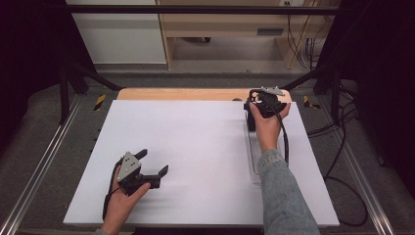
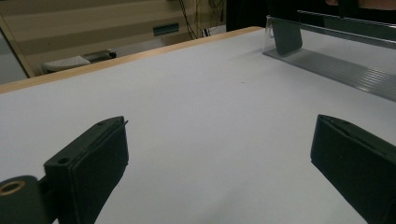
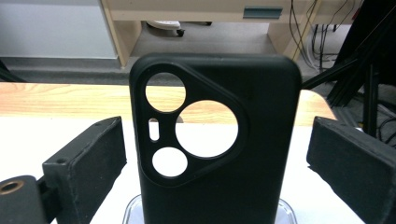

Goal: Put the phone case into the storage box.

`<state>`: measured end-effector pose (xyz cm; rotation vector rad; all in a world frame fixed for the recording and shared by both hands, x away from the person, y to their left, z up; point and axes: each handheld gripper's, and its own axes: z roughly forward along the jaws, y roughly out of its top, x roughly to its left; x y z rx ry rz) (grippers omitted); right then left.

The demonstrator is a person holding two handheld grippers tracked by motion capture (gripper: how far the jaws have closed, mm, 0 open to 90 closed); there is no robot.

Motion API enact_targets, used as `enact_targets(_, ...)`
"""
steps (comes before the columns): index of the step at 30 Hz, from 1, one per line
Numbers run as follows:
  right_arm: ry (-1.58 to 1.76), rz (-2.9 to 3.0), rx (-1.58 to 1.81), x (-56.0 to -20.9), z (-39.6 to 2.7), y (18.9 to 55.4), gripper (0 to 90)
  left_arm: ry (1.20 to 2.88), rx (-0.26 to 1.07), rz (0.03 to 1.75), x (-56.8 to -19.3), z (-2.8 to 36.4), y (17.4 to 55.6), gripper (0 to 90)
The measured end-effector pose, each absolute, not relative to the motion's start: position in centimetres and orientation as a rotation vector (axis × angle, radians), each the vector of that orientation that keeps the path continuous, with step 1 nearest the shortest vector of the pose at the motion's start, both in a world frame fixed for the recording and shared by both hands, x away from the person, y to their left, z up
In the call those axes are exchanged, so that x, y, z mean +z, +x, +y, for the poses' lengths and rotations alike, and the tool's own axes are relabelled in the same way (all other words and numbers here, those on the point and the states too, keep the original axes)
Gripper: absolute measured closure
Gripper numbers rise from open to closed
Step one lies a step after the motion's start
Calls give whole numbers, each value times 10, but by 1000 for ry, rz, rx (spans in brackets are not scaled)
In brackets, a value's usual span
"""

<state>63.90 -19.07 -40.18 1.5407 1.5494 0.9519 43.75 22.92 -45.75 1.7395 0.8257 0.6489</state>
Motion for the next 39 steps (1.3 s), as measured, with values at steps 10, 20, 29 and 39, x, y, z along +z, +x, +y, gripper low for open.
enact_targets(10, 1553, 1529, 996, -400, -196, 637, 50, 1746, 649, 815, -457, 228, 437, 44)
enact_targets(20, 1533, 1530, 1013, -394, -195, 632, 53, 1744, 656, 818, -457, 228, 437, 43)
enact_targets(29, 1513, 1558, 1020, -391, -193, 629, 57, 1735, 670, 823, -457, 230, 437, 36)
enact_targets(39, 1533, 1578, 1084, -388, -193, 622, 61, 1734, 674, 816, -456, 230, 436, 31)
